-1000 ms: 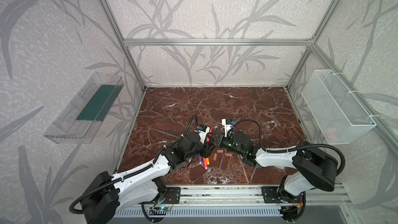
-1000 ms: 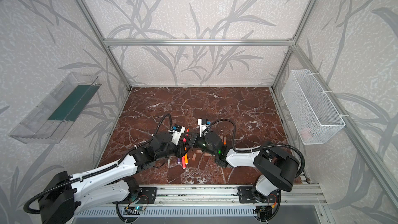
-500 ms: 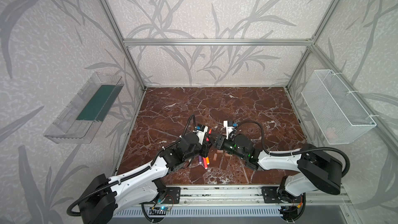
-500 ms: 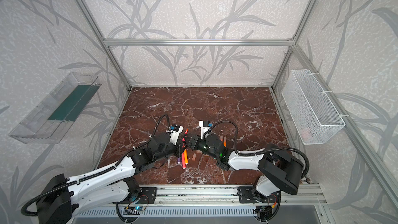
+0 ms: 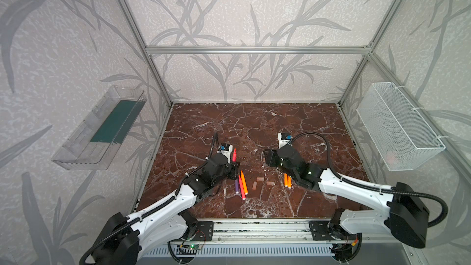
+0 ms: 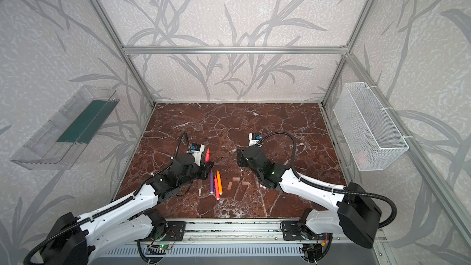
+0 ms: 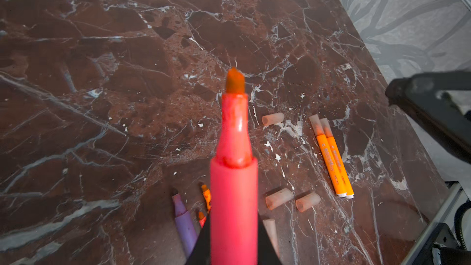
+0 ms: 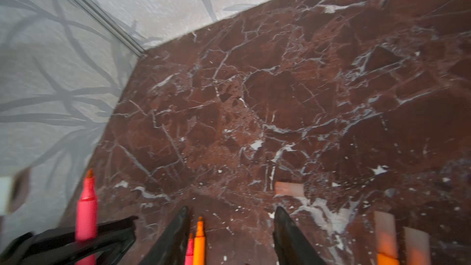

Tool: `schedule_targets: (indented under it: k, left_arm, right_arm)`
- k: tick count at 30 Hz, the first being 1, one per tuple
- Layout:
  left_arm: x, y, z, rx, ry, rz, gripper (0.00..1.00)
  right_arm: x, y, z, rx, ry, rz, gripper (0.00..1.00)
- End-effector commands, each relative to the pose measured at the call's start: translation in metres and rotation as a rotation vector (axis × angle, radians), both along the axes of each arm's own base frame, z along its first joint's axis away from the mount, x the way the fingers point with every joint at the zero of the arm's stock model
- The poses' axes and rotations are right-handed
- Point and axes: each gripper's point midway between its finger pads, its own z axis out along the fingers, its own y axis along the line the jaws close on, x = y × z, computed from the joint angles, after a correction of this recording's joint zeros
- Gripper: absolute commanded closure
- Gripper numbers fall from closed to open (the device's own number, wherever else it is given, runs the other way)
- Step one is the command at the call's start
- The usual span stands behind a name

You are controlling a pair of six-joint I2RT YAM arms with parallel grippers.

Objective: Insert the pens into the pen caps
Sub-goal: 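Move the right gripper back over a pale pink cap on the table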

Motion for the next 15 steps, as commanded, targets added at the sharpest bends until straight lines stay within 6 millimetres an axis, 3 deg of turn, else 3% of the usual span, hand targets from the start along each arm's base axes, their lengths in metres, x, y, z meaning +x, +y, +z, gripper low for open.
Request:
schedule_targets:
  k: [1, 6, 15]
  left_arm:
    - [-0.005, 0.005, -0.007, 0.010, 0.029, 0.010, 1.00]
    - [-0.004, 0.009, -0.008, 0.022, 0.025, 0.029, 1.00]
    - [-0.002, 0.012, -0.007, 0.041, 0.018, 0.031, 1.00]
  right_arm:
    - [0.002, -0.019, -0.053, -0.263, 0.192, 0.051, 0.48]
    - [0.000, -0.010, -0.083, -0.204, 0.283, 0.063, 0.47]
    - [-0.005, -0.001, -0.107, -0.100, 0.320, 0.051, 0.40]
